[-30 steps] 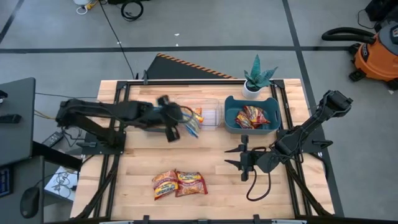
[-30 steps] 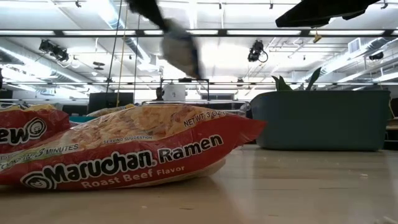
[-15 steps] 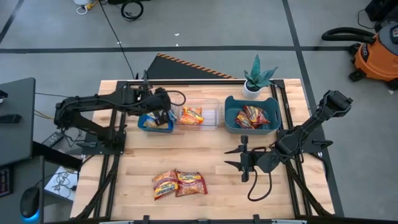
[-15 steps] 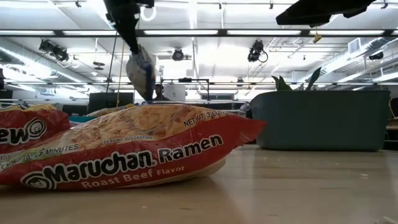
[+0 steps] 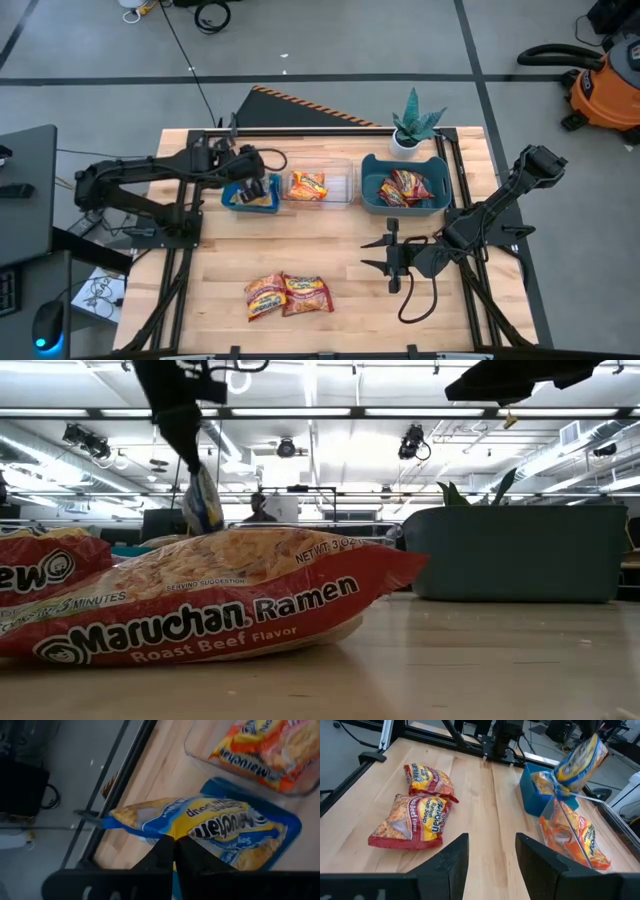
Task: Sort Maruchan noodles
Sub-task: Put the blue noodle pack into the blue bin
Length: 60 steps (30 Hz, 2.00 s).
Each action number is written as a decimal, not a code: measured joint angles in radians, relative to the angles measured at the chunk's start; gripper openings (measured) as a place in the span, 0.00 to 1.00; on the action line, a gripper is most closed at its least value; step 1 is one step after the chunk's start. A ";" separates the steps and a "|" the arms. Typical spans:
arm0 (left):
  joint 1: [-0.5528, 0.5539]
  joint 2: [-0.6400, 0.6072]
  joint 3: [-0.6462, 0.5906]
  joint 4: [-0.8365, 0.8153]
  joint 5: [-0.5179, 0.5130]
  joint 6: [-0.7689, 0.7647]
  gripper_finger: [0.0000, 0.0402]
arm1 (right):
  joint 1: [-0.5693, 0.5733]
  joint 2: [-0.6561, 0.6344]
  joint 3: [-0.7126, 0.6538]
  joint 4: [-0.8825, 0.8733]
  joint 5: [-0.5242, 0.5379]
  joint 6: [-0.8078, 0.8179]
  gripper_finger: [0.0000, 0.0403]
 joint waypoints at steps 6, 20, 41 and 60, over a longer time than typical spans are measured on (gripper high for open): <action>0.036 -0.077 -0.172 0.107 0.071 0.003 0.03 | 0.000 0.000 0.000 0.020 -0.012 -0.006 0.42; 0.032 -0.090 -0.284 0.038 0.301 -0.028 0.03 | -0.001 0.000 0.000 0.020 -0.012 -0.021 0.42; 0.032 -0.091 -0.036 -0.085 0.231 -0.095 0.26 | -0.002 0.000 0.000 0.027 -0.012 -0.034 0.42; 0.205 -0.052 -0.207 0.119 0.335 -0.026 0.27 | -0.011 0.000 0.000 0.036 -0.017 -0.050 0.42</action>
